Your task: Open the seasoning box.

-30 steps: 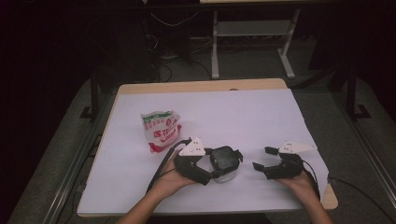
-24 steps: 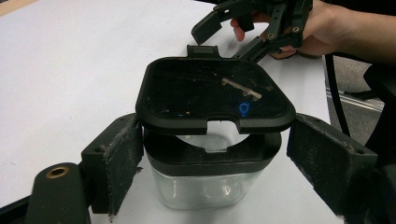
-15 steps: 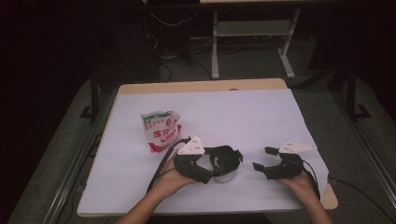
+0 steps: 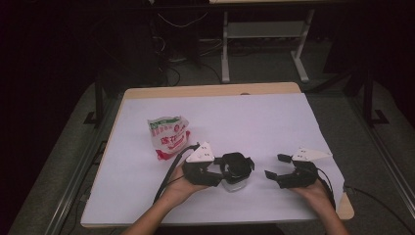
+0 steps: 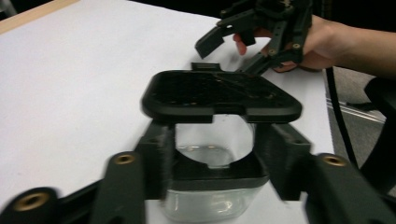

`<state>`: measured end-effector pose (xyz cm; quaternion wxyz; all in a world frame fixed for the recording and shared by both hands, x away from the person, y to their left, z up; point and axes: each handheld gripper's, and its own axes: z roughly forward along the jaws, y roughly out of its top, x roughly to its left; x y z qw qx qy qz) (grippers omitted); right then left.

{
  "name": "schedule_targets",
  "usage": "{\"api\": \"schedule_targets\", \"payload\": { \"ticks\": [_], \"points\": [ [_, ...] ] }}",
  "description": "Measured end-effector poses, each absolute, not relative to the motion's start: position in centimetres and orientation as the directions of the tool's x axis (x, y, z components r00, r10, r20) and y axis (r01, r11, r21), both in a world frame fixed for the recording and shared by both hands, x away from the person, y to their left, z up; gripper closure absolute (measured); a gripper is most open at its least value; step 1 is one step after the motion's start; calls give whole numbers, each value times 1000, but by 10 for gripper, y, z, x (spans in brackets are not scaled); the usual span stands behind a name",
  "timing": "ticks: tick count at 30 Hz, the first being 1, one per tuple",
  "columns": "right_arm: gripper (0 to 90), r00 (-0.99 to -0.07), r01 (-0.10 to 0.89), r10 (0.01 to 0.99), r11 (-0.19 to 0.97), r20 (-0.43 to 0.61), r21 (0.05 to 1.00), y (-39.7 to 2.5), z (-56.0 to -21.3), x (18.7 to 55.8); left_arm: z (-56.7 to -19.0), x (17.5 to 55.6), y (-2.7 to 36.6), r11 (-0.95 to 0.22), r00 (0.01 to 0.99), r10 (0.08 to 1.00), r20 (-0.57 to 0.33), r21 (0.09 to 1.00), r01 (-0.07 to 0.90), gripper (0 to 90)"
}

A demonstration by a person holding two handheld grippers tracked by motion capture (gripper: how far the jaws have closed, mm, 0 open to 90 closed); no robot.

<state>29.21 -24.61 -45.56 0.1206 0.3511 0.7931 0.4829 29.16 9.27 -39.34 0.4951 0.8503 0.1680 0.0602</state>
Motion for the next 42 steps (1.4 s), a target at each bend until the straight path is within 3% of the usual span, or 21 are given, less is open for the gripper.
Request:
{"api": "schedule_targets", "payload": {
  "ticks": [9,42],
  "points": [
    [141,-723,440,675,289,145,850,-246,-456,292,-389,291,93,-464,940,338,-40,862,203,896],
    [140,-724,443,673,283,153,851,-247,-455,292,-363,301,72,-469,970,242,-27,871,142,899]
  ]
}}
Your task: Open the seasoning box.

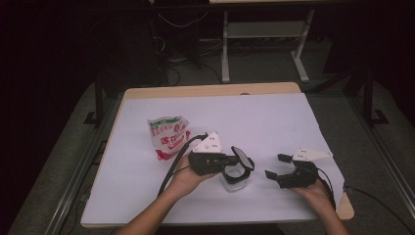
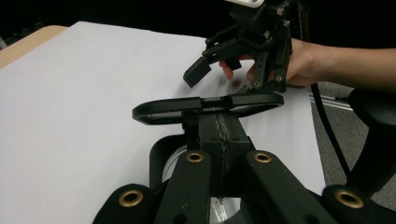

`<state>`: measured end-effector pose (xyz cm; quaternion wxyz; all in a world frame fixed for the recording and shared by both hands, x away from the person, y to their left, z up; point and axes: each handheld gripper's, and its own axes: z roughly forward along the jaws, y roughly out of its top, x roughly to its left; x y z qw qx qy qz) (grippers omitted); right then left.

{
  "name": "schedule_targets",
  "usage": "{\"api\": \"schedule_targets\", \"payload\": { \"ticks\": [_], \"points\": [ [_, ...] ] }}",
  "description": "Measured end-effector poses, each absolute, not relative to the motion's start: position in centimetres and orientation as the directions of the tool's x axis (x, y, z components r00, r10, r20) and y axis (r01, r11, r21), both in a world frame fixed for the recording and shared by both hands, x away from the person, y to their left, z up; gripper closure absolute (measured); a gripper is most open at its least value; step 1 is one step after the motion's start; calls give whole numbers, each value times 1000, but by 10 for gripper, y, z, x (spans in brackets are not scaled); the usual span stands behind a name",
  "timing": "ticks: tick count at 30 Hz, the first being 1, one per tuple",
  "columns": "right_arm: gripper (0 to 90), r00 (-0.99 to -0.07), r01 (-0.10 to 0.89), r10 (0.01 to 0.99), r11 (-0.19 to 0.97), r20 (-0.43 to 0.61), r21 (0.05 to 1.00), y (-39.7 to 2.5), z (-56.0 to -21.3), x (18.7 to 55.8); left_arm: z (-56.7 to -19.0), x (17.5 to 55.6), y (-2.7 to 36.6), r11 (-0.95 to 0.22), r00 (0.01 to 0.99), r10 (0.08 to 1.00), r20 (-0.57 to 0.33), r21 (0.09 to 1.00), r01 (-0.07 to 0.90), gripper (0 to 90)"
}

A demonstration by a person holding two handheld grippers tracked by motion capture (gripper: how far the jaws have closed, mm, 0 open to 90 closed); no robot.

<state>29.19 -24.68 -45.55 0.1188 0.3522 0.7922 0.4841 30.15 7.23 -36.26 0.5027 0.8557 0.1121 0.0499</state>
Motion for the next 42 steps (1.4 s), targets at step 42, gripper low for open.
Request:
{"api": "schedule_targets", "payload": {
  "ticks": [42],
  "points": [
    [140,-727,439,671,290,147,850,-246,-456,291,-358,318,32,-480,980,197,-25,869,119,899]
  ]
}}
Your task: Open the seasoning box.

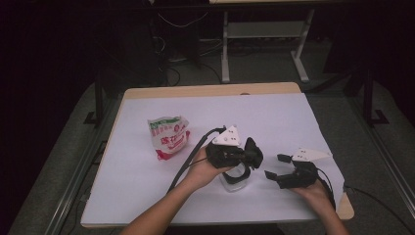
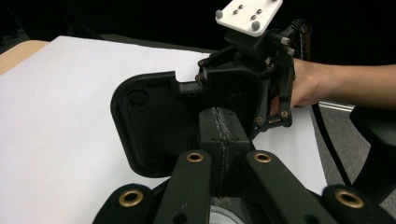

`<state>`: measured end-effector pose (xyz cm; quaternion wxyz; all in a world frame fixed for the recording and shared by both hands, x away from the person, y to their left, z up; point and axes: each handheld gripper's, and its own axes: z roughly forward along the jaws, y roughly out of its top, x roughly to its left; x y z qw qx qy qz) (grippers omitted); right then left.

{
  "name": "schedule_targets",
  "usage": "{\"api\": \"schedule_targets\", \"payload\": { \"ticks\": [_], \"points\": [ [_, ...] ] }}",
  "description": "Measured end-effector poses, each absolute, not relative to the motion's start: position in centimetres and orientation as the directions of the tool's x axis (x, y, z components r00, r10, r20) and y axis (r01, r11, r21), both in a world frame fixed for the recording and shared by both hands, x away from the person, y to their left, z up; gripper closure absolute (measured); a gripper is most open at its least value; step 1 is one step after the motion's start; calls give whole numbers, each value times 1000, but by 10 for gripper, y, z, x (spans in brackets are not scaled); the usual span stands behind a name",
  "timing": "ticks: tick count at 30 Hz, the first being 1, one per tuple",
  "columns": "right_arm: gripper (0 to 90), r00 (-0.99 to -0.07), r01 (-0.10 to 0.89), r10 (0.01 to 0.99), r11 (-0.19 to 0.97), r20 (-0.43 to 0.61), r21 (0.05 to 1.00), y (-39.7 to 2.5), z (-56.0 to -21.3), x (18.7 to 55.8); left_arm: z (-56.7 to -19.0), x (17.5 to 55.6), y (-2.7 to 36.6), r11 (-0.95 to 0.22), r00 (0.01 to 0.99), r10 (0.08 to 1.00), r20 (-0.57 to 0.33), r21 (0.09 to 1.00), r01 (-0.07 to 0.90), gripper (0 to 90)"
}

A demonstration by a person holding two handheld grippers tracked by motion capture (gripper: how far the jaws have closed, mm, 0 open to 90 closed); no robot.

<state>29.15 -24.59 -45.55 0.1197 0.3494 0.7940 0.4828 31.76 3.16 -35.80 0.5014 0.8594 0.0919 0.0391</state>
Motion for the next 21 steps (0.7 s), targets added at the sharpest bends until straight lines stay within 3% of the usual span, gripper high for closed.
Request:
{"api": "schedule_targets", "payload": {
  "ticks": [21],
  "points": [
    [140,-729,436,669,291,145,852,-246,-456,292,-361,325,23,-477,981,192,-39,869,128,899]
  ]
}}
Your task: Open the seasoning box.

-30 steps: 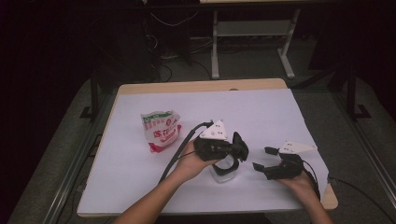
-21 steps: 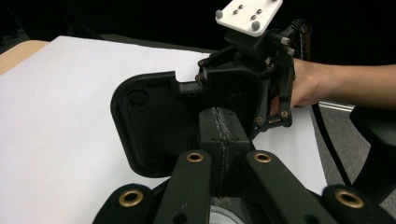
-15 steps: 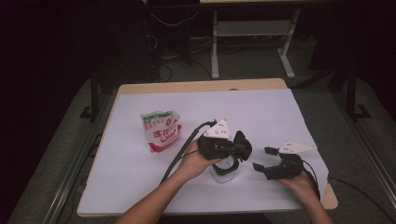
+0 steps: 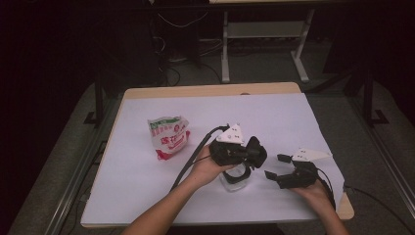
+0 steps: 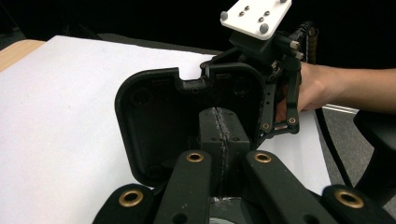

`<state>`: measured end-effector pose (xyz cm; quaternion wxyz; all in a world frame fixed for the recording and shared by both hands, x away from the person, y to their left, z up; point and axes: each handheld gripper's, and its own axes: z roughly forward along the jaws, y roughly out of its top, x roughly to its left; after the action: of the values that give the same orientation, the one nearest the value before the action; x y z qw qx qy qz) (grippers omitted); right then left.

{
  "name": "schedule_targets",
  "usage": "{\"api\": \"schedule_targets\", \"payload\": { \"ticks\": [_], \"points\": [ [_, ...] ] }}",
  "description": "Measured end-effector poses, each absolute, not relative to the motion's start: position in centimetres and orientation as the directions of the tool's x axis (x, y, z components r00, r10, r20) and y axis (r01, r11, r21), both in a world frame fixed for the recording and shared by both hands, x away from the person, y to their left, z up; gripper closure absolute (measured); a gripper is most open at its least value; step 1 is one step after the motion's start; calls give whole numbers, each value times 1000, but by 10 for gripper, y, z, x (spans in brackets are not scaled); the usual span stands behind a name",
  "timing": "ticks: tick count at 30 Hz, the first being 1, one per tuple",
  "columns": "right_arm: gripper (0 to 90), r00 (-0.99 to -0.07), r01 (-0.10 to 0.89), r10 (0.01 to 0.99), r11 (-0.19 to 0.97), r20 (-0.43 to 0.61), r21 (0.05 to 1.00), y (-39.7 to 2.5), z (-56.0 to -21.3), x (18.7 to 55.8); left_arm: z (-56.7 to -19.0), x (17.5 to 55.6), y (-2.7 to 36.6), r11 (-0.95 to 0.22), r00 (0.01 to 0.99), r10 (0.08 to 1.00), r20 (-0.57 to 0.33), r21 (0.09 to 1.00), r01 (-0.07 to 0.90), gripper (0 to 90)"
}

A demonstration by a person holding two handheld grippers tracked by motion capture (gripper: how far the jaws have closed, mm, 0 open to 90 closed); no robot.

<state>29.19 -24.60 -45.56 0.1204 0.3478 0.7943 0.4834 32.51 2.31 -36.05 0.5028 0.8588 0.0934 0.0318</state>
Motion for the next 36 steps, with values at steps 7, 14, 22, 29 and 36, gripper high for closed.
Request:
{"api": "schedule_targets", "payload": {
  "ticks": [7,14,22,29,36],
  "points": [
    [140,-730,434,669,291,143,853,-246,-456,292,-357,324,26,-473,980,198,-33,872,125,899],
    [140,-729,437,669,290,147,852,-246,-456,292,-350,322,40,-472,977,209,-31,872,129,898],
    [140,-728,439,670,289,148,851,-246,-456,292,-349,317,72,-466,968,244,-56,868,168,898],
    [140,-726,440,672,291,146,849,-246,-456,293,-351,316,102,-449,953,291,-81,868,211,898],
    [140,-725,440,673,292,144,849,-246,-456,293,-355,314,125,-440,951,295,-96,870,224,897]
  ]
}}
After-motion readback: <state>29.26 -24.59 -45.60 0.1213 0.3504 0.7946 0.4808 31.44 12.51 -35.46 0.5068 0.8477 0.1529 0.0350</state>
